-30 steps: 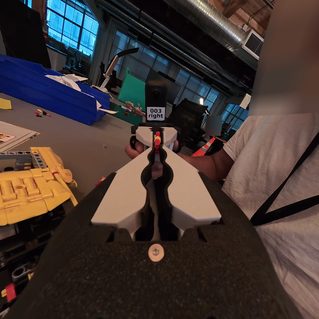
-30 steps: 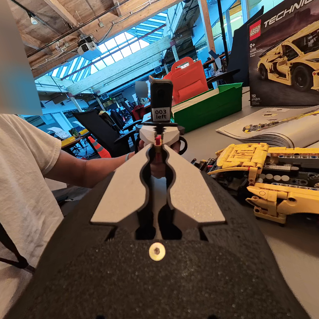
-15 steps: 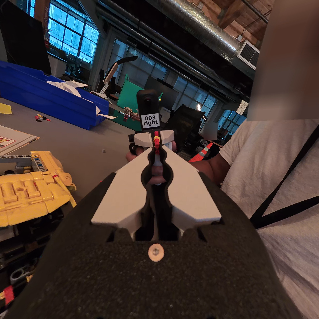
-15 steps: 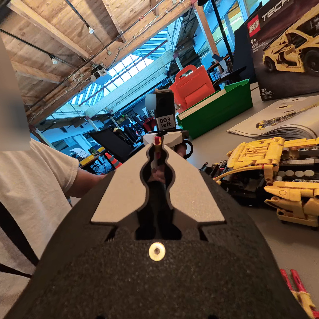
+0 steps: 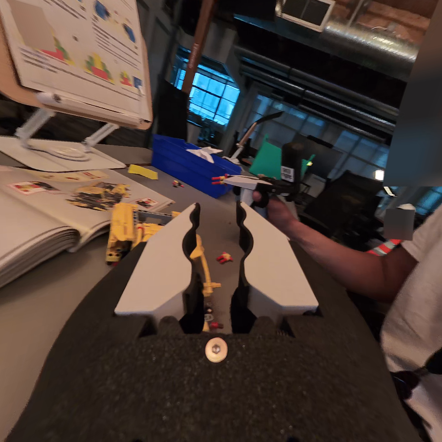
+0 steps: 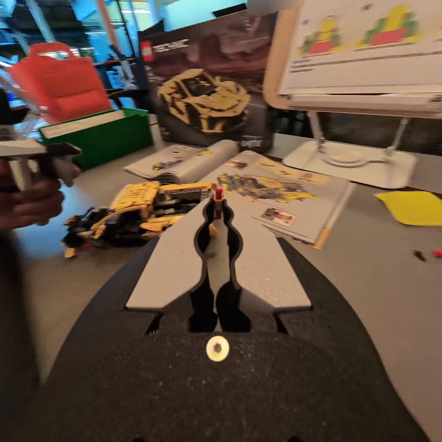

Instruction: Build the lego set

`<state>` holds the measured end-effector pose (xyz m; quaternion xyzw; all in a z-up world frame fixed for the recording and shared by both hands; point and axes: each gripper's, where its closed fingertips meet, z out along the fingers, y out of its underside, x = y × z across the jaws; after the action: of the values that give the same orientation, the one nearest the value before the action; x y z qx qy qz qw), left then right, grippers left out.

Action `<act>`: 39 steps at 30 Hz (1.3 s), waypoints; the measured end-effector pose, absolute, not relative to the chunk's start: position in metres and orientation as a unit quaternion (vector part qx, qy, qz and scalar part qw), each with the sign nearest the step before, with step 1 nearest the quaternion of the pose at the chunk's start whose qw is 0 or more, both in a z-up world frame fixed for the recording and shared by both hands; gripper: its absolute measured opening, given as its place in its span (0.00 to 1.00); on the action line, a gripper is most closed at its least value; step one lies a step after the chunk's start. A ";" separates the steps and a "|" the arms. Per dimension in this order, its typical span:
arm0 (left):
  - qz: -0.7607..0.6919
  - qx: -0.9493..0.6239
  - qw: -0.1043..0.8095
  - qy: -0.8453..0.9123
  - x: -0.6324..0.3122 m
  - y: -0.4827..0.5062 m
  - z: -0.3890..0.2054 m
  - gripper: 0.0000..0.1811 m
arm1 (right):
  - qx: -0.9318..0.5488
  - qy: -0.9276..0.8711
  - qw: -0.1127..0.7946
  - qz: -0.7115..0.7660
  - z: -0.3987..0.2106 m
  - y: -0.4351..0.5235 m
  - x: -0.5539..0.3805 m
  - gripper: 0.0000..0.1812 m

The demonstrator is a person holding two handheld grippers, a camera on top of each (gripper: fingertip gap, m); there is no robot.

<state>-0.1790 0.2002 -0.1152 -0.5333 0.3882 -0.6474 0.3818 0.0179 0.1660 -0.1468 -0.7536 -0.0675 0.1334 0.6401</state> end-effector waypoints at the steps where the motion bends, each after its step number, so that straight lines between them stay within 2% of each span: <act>1: -0.635 -0.541 0.394 0.387 -0.180 0.207 -0.116 0.17 | -0.754 -0.059 0.642 0.121 -0.148 0.166 0.024 0.03; 21: -0.525 -0.622 0.435 0.384 -0.192 0.249 -0.148 0.16 | -0.765 -0.156 0.622 0.057 -0.162 0.170 -0.013 0.03; 31: -0.489 -0.643 0.451 0.380 -0.197 0.256 -0.159 0.16 | -0.764 -0.114 0.633 0.054 -0.159 0.166 0.003 0.03; 39: -0.523 -0.640 0.446 0.344 -0.204 0.264 -0.150 0.16 | -0.769 -0.096 0.631 0.045 -0.161 0.169 0.012 0.03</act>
<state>-0.2040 0.2643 -0.1499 -0.6405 0.3437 -0.5226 0.4456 0.0122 0.1689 -0.1610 -0.7689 -0.0956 0.0446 0.6306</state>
